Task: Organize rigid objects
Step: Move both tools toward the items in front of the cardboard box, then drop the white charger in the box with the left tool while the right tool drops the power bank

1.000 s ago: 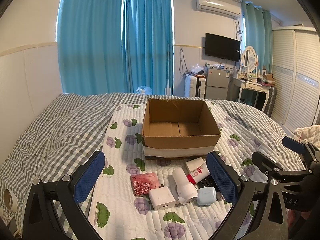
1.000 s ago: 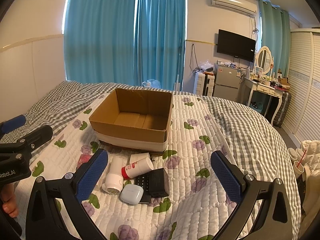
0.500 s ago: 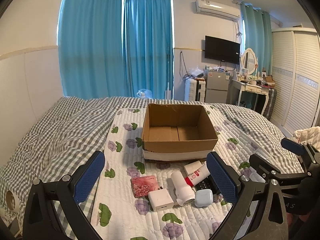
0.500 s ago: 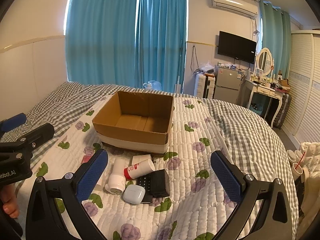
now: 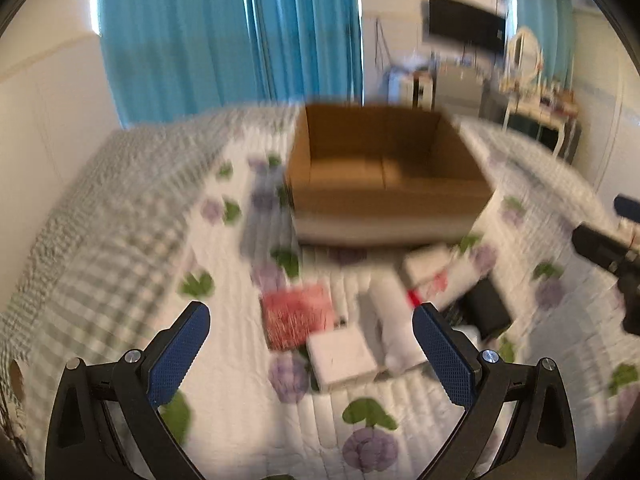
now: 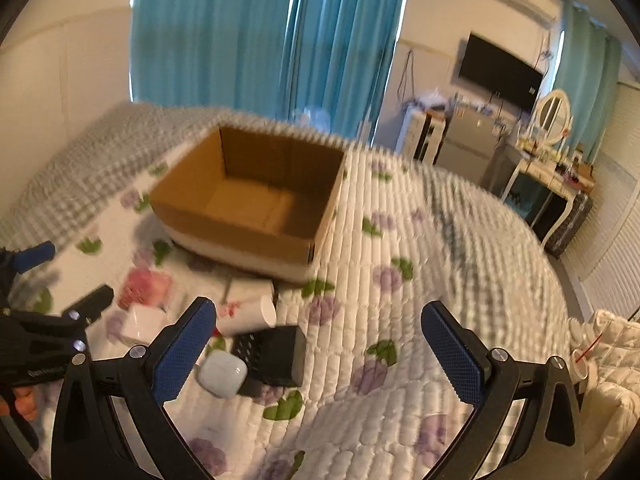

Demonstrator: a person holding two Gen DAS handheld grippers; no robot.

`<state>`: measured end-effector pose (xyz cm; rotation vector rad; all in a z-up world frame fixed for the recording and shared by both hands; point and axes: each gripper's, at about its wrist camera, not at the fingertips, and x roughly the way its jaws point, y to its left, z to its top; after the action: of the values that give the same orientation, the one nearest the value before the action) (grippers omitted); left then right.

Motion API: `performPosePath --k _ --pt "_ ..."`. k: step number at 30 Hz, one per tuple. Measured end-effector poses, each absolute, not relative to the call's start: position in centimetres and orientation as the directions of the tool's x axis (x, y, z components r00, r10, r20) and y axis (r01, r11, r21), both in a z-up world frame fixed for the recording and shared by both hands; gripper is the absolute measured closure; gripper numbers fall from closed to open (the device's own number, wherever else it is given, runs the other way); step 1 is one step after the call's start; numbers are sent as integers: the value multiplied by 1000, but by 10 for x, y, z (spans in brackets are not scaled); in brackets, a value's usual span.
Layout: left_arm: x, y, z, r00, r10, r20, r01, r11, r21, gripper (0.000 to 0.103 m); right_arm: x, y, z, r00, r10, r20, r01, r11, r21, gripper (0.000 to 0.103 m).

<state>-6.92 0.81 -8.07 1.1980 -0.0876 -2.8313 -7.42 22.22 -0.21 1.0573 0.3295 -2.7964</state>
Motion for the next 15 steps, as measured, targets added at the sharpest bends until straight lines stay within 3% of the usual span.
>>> performPosePath --k 3,6,10,15 --pt "-82 11 -117 -620 -123 -775 46 -992 120 13 -86 223 -39 -691 -43 -722 206 -969 -139 0" --pt "-91 10 -136 -581 -109 -806 53 -994 95 14 -94 224 -64 -635 -56 -770 217 -970 -108 6" --pt "-98 17 -152 -552 -99 -828 34 -995 96 18 -100 220 -73 -610 -58 -791 221 -970 -100 6" --pt "-100 28 -160 -530 -34 -848 -40 -997 66 45 -106 216 -86 -576 -27 -817 219 -968 -123 8"
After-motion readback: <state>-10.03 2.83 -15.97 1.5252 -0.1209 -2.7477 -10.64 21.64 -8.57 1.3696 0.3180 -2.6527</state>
